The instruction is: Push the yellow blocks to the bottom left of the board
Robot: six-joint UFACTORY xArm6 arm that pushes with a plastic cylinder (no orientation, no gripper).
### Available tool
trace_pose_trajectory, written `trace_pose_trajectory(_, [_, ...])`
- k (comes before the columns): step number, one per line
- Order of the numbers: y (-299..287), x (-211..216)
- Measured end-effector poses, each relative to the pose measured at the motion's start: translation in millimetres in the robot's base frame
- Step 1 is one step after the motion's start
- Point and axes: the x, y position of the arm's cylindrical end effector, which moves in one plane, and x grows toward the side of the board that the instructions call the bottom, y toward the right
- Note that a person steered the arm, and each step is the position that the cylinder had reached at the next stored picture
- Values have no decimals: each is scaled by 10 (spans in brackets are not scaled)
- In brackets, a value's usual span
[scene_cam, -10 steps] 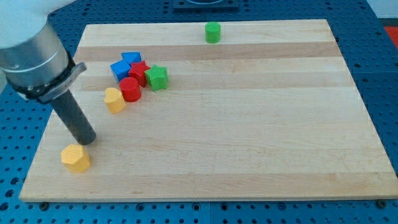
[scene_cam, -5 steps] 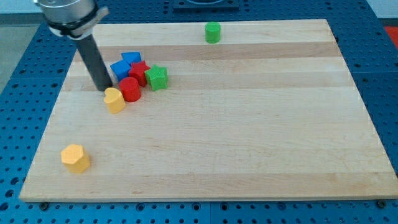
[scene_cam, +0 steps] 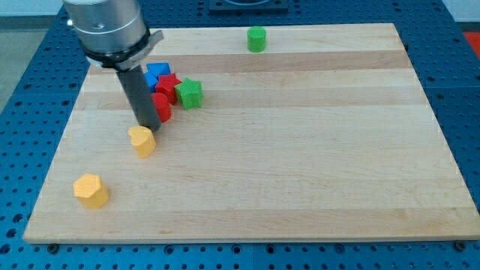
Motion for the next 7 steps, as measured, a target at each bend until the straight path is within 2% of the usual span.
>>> trace_pose_trajectory(2, [14, 326])
trace_pose_trajectory(7, [-378, 448])
